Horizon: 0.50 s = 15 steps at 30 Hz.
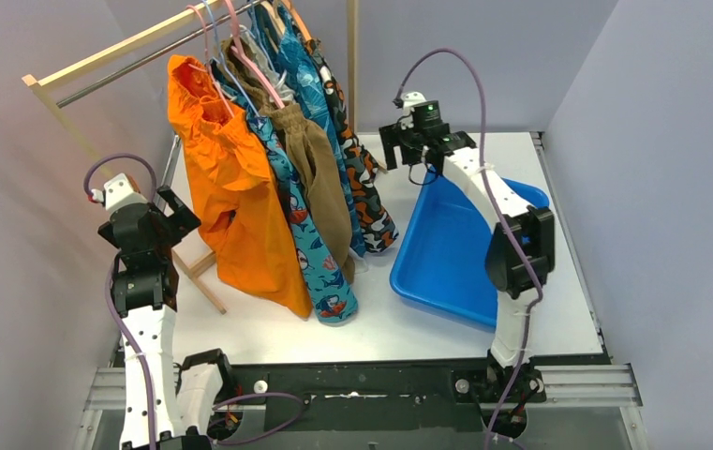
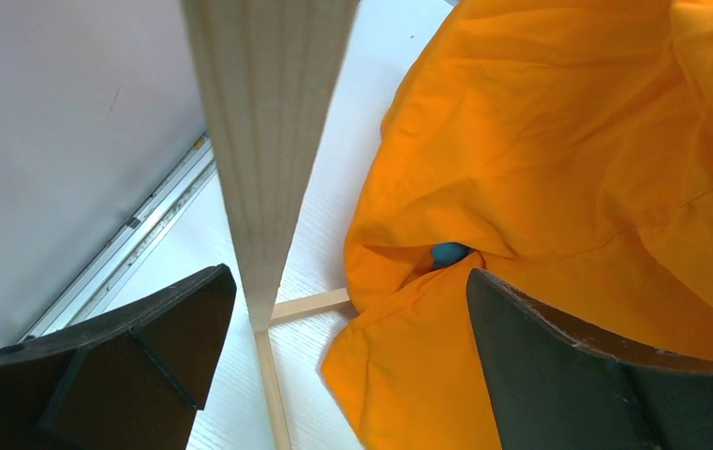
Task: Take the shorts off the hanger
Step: Adjust the clothes rod at the center of the board.
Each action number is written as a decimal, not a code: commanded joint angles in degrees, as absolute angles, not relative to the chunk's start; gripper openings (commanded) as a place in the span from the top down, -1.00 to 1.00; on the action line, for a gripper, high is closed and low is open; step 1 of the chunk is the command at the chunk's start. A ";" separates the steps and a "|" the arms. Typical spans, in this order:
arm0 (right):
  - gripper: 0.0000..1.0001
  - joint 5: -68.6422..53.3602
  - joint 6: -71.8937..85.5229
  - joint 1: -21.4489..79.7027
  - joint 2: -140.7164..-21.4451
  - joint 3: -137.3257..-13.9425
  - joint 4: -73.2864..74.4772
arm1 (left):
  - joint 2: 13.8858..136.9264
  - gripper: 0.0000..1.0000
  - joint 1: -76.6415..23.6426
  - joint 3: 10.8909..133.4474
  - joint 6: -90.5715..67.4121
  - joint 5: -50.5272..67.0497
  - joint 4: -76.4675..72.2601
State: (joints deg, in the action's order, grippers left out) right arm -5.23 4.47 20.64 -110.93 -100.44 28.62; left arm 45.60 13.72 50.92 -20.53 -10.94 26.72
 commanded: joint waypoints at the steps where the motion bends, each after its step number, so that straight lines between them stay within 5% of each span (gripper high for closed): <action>1: -0.75 -0.73 -5.87 22.96 -122.55 -114.30 33.98 | 45.64 -0.95 13.71 50.51 -21.73 -11.82 25.58; 15: -0.50 -4.09 -23.05 22.89 -141.30 -132.68 35.09 | 47.00 -0.95 13.62 50.89 -21.57 -9.74 26.44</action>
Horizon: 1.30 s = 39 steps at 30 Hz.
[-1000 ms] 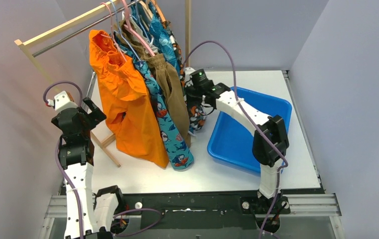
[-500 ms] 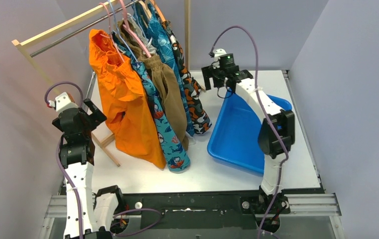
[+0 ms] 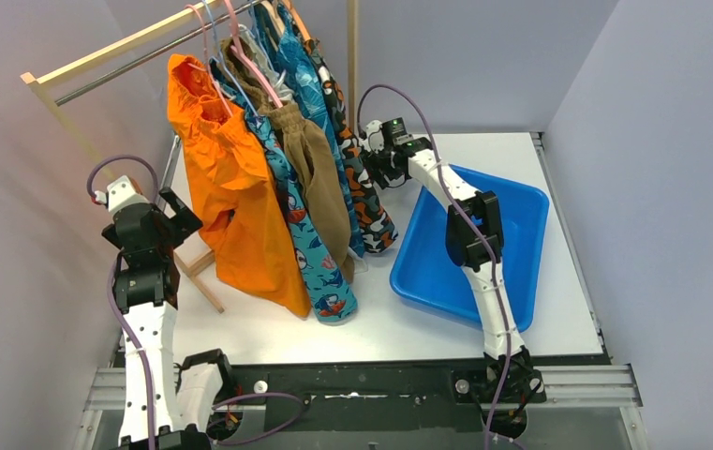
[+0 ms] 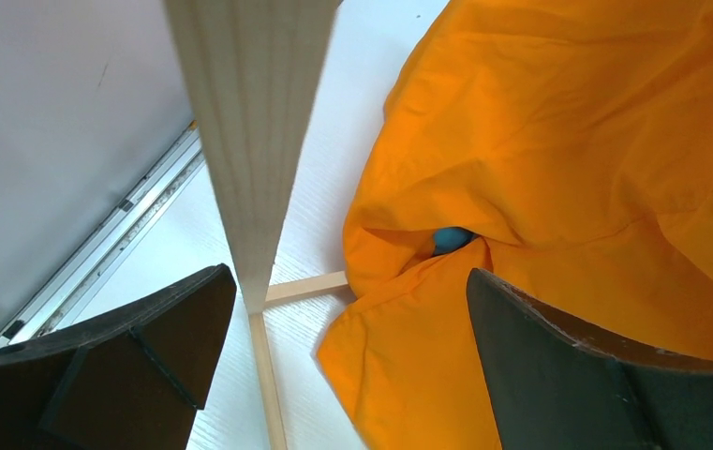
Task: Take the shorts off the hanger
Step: Adjust the clothes rod at the center of the board.
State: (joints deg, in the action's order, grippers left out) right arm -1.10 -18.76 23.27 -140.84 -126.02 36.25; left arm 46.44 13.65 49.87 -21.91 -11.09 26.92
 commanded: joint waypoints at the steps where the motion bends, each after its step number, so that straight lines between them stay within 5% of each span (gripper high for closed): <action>1: -0.50 -4.43 -22.50 22.89 -142.12 -133.09 34.31 | 47.01 -0.95 13.62 50.82 -21.49 -9.70 26.45; 8: -0.45 -10.35 -20.43 22.64 -150.10 -139.74 32.35 | 47.51 -0.95 13.62 51.15 -20.36 -8.92 27.31; 15: -0.18 -11.33 -16.66 22.07 -154.94 -140.66 30.52 | 47.99 -0.95 13.61 51.86 -19.08 -8.64 28.46; 21: 0.46 -7.50 -16.08 22.08 -152.45 -132.13 27.16 | 48.57 -0.94 13.63 51.43 -18.20 -6.50 27.51; 27: 0.59 -2.36 -15.48 20.83 -149.84 -132.61 28.70 | 49.31 -0.95 13.62 50.63 -16.58 -4.64 26.83; 30: 0.99 -0.90 -14.75 19.87 -147.63 -129.15 29.54 | 50.12 -0.94 13.62 50.80 -15.74 -2.56 25.95; 39: 0.97 1.32 -7.33 15.59 -133.84 -111.11 23.99 | 57.35 -0.94 13.54 51.71 -16.29 10.86 14.99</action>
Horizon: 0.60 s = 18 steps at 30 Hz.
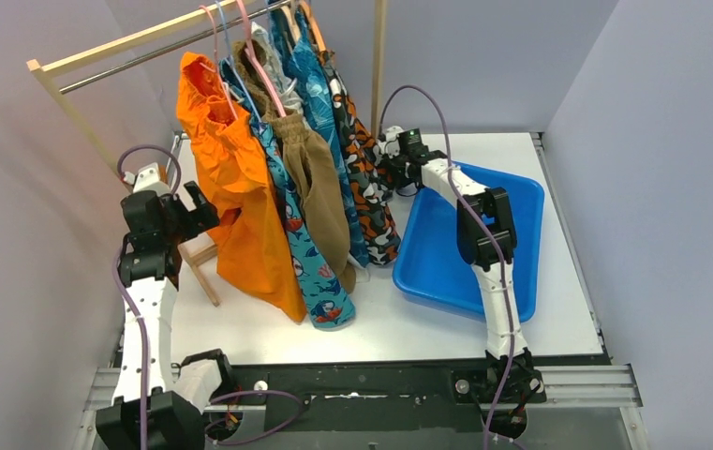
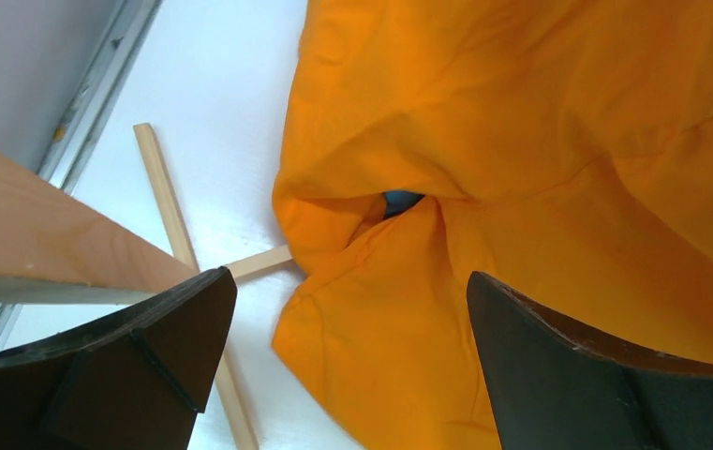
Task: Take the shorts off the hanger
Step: Adjust the clothes rod at the center of the board.
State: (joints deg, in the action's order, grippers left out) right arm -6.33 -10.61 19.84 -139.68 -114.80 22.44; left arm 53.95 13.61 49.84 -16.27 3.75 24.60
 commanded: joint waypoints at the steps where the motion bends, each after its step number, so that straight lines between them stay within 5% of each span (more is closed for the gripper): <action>1: 0.96 1.13 -7.30 15.53 -133.10 -110.60 24.10 | 58.68 -0.94 13.54 52.21 -16.78 11.52 12.90; 7: 0.62 -1.96 -5.92 15.84 -133.34 -113.81 28.77 | 70.05 -0.94 13.62 60.47 -16.40 13.13 9.31; 11: -0.18 -4.60 -4.66 15.90 -131.59 -115.22 29.65 | 72.16 -0.95 13.70 62.05 -15.94 7.99 11.28; 18: -0.63 -0.18 -2.31 15.30 -124.30 -121.18 30.20 | 65.79 -0.95 14.24 56.90 -20.83 0.13 13.10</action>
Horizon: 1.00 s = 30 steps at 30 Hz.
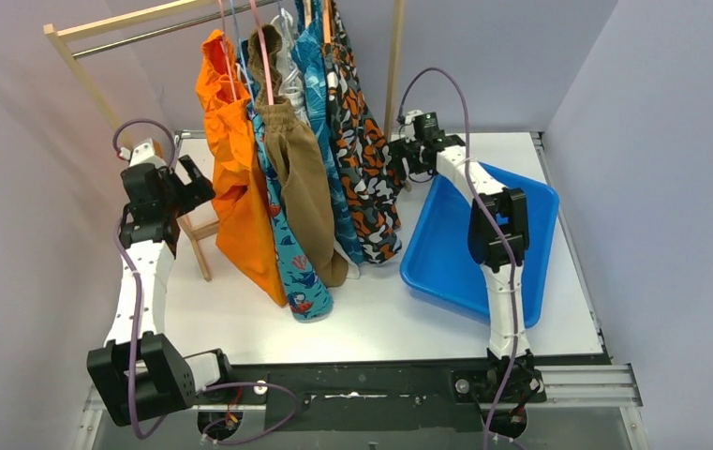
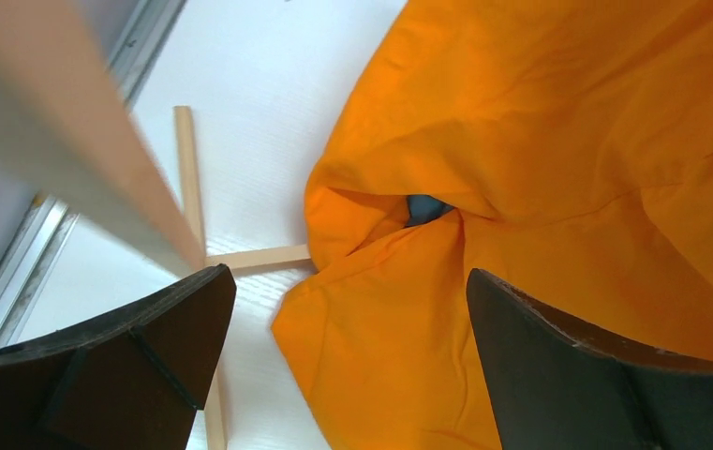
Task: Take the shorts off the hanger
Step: Adjust the clothes rod at the center of the board.
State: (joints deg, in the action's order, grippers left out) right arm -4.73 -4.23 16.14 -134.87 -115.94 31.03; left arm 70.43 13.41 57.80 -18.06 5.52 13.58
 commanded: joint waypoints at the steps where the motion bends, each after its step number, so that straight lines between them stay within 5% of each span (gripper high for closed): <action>1: -0.68 0.96 -1.91 15.28 -122.76 -121.04 30.37 | 64.96 -0.95 14.24 56.56 -20.97 -0.20 13.82; 6: -0.84 -0.77 -2.00 15.02 -114.81 -115.04 29.52 | 61.68 -0.95 14.28 54.78 -21.27 -0.05 14.90; 14: -0.85 6.00 4.96 14.63 -110.24 -111.50 34.04 | 59.11 -0.95 14.41 57.23 -23.02 -1.97 21.97; 20: -0.96 15.05 18.65 12.85 -95.68 -87.83 27.97 | 52.10 -0.95 14.41 56.61 -22.70 1.29 26.15; 26: -0.97 -3.99 22.78 4.79 -94.70 -76.82 22.85 | 44.69 -0.95 14.41 52.89 -26.92 -1.80 29.60; 30: -0.98 -9.43 13.69 4.18 -106.54 -89.37 22.53 | 42.81 -0.95 14.31 50.99 -28.92 3.52 28.63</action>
